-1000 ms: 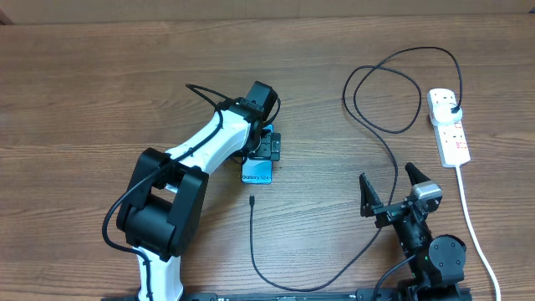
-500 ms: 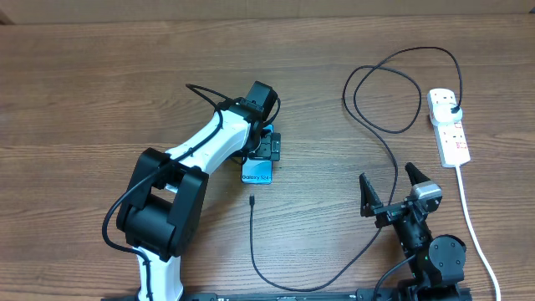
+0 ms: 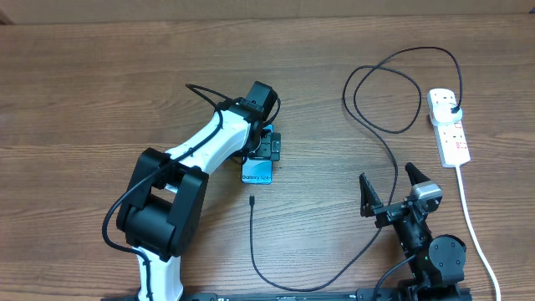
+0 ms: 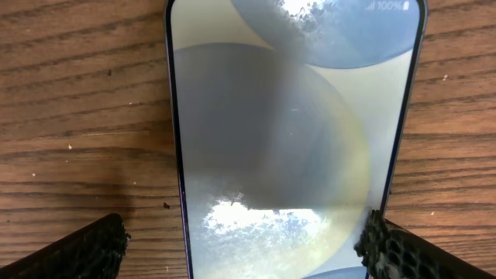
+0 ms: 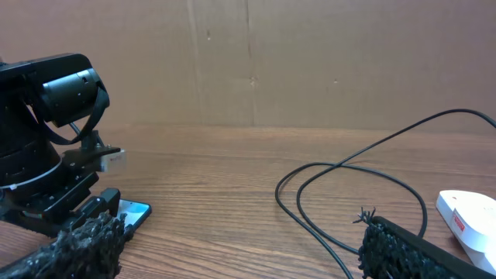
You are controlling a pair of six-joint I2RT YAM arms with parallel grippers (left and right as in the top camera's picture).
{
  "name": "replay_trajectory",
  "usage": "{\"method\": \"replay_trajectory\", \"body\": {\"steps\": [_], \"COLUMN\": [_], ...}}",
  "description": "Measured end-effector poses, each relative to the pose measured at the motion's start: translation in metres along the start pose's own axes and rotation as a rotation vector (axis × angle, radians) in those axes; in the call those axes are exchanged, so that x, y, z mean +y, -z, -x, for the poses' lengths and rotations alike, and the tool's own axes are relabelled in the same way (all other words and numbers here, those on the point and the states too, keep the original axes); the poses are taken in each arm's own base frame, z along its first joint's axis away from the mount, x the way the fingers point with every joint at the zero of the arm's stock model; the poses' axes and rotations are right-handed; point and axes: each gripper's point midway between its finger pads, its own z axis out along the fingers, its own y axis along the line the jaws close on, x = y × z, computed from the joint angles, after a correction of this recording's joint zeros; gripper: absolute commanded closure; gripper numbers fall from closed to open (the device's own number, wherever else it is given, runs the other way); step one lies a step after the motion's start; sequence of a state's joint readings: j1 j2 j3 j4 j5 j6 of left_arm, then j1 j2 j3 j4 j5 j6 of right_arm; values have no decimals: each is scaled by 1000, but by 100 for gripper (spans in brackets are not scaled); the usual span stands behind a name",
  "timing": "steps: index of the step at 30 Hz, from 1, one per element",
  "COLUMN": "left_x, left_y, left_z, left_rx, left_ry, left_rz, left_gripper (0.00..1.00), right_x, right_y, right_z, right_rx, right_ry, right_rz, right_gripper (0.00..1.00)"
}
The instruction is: Plug charger to phone and switch on socket
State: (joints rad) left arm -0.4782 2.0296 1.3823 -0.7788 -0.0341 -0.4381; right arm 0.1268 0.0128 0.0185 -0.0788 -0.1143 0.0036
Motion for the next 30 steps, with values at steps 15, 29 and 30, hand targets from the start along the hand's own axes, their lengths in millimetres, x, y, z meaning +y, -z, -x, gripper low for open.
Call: {"method": "replay_trajectory", "body": {"steps": [15, 29, 30], "left_x": [-1, -11, -12], "left_y": [8, 11, 11], "left_z": [6, 9, 9], "left_rx": [-6, -11, -11], "left_ry": [-46, -52, -52], "left_rz": [3, -45, -50], "left_gripper": [0, 0, 0], "right_x": [0, 0, 0], "right_y": [0, 0, 0], "right_z": [0, 0, 0], "right_rx": [0, 0, 0], "right_ry": [0, 0, 0], "right_rz": [0, 0, 0], "right_gripper": [0, 0, 0]}}
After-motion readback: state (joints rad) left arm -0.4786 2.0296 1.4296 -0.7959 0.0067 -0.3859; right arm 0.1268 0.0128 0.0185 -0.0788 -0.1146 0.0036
